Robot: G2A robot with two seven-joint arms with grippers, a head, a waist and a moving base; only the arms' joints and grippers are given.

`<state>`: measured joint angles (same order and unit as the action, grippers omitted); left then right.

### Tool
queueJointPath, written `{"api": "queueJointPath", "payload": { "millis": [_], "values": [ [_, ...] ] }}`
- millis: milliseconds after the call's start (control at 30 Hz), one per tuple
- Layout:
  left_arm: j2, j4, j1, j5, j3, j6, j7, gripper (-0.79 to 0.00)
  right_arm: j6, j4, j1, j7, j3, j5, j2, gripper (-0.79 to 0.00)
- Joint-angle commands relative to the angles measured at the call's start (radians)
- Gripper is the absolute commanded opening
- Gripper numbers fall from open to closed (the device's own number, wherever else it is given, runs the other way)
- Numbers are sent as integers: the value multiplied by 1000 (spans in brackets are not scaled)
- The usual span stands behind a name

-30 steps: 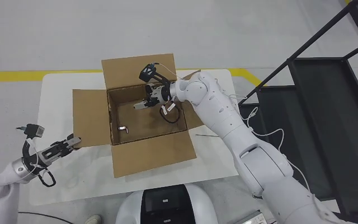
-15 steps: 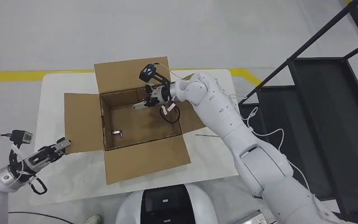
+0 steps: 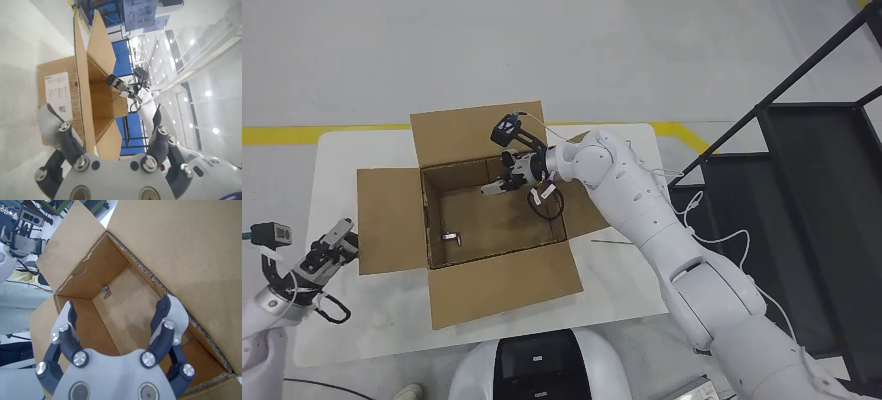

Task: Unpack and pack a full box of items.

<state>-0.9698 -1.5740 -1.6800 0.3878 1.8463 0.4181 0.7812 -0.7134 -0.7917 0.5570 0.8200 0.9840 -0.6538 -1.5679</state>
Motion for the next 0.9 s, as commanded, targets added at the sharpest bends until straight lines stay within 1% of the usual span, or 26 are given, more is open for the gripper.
{"api": "queueJointPath", "payload": {
  "millis": [0,67,167,433,700,767,867],
  "values": [
    [-4,3,15,-28,-15,4,-70,0,0,0,0,0,0,0,0,0],
    [-9,5,29,-23,-31,10,-107,0,0,0,0,0,0,0,0,0],
    [-13,12,55,-28,-58,9,-125,0,0,0,0,0,0,0,0,0],
    [-19,51,134,-71,-130,5,-118,0,0,0,0,0,0,0,0,0],
    [-21,81,188,-74,-164,19,-76,0,0,0,0,0,0,0,0,0],
    [-22,91,204,-74,-168,18,-77,0,0,0,0,0,0,0,0,0],
    [-22,109,211,-77,-154,19,-103,0,0,0,0,0,0,0,0,0]
  ]
}}
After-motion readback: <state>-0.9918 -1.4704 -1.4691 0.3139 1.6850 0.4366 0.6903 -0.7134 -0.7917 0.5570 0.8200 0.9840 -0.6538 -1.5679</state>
